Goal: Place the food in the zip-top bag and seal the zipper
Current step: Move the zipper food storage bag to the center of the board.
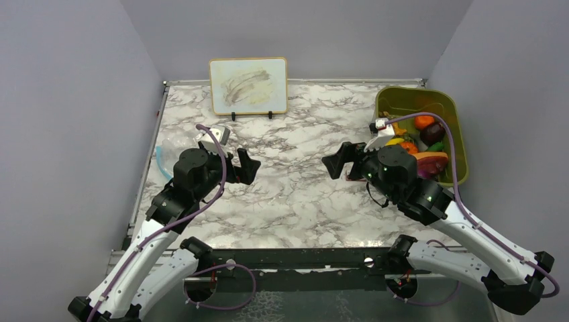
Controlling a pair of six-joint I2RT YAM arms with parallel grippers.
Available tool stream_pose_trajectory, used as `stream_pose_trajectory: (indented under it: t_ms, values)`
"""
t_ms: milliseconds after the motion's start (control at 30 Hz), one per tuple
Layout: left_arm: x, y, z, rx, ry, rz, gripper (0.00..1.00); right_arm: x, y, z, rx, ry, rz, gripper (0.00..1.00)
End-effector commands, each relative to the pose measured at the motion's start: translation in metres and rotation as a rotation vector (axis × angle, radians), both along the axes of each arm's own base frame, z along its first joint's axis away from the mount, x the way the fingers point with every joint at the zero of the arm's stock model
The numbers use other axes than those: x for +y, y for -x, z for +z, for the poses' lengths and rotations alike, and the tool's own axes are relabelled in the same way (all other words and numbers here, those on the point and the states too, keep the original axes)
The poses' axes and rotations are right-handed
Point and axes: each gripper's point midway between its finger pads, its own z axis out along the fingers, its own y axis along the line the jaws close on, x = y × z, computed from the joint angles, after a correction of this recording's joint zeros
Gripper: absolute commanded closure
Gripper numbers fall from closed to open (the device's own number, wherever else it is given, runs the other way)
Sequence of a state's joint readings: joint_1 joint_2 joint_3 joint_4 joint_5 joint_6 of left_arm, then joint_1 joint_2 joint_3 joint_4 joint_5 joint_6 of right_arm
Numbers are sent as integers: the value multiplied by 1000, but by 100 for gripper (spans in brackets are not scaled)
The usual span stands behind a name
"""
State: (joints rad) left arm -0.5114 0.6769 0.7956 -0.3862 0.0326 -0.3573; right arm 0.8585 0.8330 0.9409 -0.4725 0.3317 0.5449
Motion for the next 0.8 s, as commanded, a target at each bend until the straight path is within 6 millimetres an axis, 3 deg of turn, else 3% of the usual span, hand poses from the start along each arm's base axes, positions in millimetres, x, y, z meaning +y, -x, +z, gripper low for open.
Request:
stream_pose_trajectory:
  t_ms: [0, 467, 767]
  values:
    - [5, -5, -3, -11, 3, 35, 1, -5, 1, -2, 7, 20, -18, 4]
    - [21, -25, -38, 120, -54, 208, 1, -8, 4, 1, 0, 4, -18, 4]
    - [58, -42, -46, 178, -101, 485, 21, -17, 10, 2, -17, -14, -29, 4]
